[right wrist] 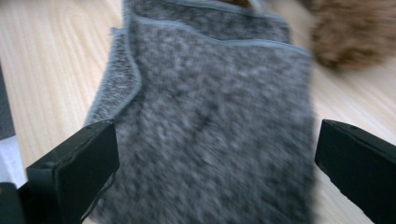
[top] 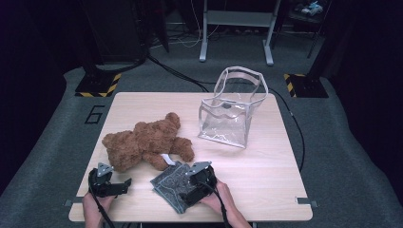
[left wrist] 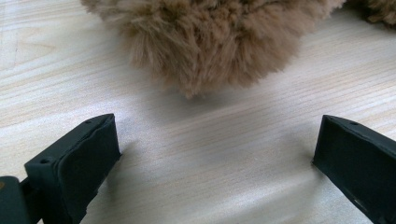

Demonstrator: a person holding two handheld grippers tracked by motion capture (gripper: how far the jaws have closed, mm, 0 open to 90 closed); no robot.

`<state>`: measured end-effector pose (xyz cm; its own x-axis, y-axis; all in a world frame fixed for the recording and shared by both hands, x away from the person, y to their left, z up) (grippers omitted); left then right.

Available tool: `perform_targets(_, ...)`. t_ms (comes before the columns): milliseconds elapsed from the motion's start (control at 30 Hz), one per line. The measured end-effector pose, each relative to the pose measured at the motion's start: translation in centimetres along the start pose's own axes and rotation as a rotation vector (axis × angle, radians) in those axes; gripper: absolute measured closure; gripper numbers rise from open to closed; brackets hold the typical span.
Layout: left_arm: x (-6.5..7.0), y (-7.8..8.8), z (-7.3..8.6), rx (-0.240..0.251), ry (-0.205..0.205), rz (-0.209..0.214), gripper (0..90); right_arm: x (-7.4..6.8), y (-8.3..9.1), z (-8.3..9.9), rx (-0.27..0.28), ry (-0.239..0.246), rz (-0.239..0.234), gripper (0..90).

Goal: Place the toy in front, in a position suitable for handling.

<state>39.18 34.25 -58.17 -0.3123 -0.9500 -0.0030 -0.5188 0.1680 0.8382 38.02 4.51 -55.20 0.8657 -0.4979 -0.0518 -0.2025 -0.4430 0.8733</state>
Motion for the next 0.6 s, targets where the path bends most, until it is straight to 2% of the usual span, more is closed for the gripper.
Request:
perform_targets(100, 0.0, 0.0, 0.0, 0.000, 0.000, 0.000, 0.0, -0.9, -0.9, -0.6, -0.020, 0.017, -0.003, 0.0)
perform_targets(233, 0.0, 0.0, 0.0, 0.000, 0.000, 0.000, 0.0, -1.7, -2.3, -1.0, -0.071, 0.021, 0.004, 0.0)
perform_targets(300, 0.0, 0.0, 0.0, 0.001, 0.001, 0.001, 0.0, -1.6, -2.9, -0.9, -0.094, 0.029, 0.028, 0.1)
perform_targets(433, 0.0, 0.0, 0.0, -0.002, -0.004, 0.002, 0.0, -1.5, -3.0, -0.9, -0.097, 0.033, 0.028, 3.2)
perform_targets(500, 0.0, 0.0, 0.0, -0.001, -0.002, 0.002, 0.0, -1.4, -2.9, -0.7, -0.089, 0.028, 0.033, 8.5)
perform_targets(567, 0.0, 0.0, 0.0, -0.002, -0.003, 0.002, 0.0, -1.2, -2.7, -0.8, -0.067, -0.008, 0.042, 16.6)
perform_targets(600, 0.0, 0.0, 0.0, -0.001, -0.002, 0.002, 0.0, -0.9, -2.5, -0.7, -0.063, 0.008, 0.050, 21.8)
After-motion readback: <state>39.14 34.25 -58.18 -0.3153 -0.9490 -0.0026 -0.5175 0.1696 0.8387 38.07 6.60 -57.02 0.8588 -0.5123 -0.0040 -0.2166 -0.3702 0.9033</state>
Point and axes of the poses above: each handheld gripper's, and its own axes: y roughly backward along the jaws, z roughly out of its underside, x roughly to its right, the point moved 7 cm from there along -y, roughly forward along the jaws, and after that the axes turned 13 degrees about -x, right-handed, at the moved point
